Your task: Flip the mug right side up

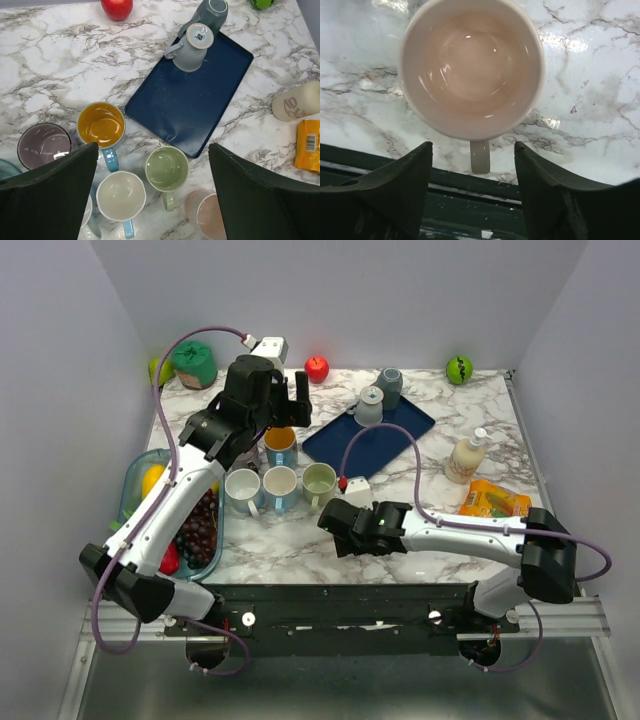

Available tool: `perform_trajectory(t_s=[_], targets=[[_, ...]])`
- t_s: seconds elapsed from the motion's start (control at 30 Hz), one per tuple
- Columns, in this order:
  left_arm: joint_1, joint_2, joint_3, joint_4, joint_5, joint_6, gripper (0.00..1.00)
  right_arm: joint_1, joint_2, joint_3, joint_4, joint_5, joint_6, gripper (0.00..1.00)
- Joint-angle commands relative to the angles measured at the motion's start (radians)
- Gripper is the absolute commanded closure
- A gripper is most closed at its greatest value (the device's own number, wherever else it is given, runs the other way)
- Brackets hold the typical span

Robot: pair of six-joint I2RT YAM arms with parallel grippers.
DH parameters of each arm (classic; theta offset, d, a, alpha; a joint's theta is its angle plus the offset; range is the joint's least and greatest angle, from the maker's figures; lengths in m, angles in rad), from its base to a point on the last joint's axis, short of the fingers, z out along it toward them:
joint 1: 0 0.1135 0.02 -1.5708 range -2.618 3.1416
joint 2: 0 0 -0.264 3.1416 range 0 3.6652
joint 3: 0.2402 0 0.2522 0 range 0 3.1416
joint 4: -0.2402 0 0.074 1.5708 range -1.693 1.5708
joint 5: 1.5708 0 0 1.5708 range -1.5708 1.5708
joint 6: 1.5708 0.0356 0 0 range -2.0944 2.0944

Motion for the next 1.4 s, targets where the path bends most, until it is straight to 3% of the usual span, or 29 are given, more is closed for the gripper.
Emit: perform_trajectory(t_s=[0.0,0.17,0.37,0.53,0.8,1.03,1.17,1.37], targets=[[0.034,0.104,0.035,0.14,0.125,0.009,0.01,0.006,-0.138,0.058,-0.098,0.023,0.063,0.25],[0.054,0.351,0.228,0.17,0.189,0.009,0.01,-0.026,-0.244,0.148,-0.19,0.063,0.086,0.25],[0.071,0.647,0.522,0.173,0.226,0.032,0.01,-0.29,-0.333,0.154,-0.121,0.002,-0.023,0.27],[0.079,0.837,0.706,0.2,0.223,0.01,0.01,-0.413,-0.289,0.215,-0.067,0.0,-0.183,0.27],[0.084,1.002,0.66,0.409,0.164,-0.053,0.01,-0.494,-0.239,0.223,-0.029,-0.041,-0.269,0.27],[0.082,1.108,0.718,0.421,0.088,-0.099,0.02,-0.527,-0.285,0.17,-0.025,-0.084,-0.284,0.27],[0.087,1.181,0.815,0.361,0.098,-0.164,0.12,-0.53,-0.324,0.151,-0.031,-0.06,-0.29,0.27],[0.087,1.23,0.836,0.325,0.09,-0.202,0.27,-0.536,-0.362,0.136,-0.049,-0.042,-0.276,0.27]])
